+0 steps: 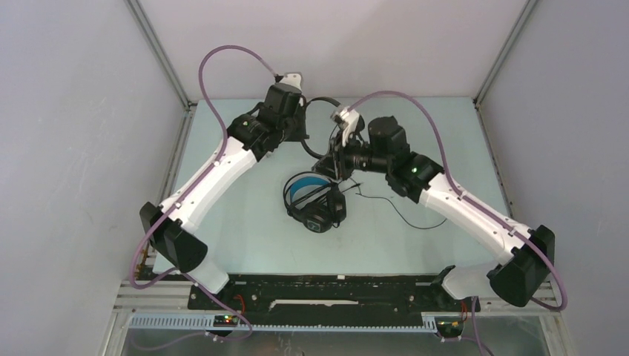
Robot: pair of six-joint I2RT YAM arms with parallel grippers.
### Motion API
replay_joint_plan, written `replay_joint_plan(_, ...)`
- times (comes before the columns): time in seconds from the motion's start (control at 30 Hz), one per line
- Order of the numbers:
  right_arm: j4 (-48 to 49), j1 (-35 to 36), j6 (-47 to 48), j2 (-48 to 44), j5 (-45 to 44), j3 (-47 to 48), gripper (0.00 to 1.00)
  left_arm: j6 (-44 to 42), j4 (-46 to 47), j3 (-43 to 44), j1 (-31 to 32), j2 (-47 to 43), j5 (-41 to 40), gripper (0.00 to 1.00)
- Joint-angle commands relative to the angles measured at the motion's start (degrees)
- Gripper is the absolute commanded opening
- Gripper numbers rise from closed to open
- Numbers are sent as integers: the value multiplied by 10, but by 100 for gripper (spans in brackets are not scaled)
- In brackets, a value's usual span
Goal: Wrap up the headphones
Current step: Wrap the headphones cable around the headphones.
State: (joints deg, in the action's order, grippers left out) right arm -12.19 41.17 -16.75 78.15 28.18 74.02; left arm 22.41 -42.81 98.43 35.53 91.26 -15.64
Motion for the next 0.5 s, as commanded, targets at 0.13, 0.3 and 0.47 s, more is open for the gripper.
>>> replay_joint_plan(0.13, 104, 51, 124, -80, -125, -102, 22, 61, 60, -5, -14, -47, 70, 0)
replay_joint_plan(0.3, 192, 59, 136, -133, -158, -200, 24, 65, 69, -16, -16, -64, 82, 0)
replay_joint_plan(0.47, 241, 60, 155, -175, -189, -274, 25, 90, 83, -25, -23, -83, 110, 0)
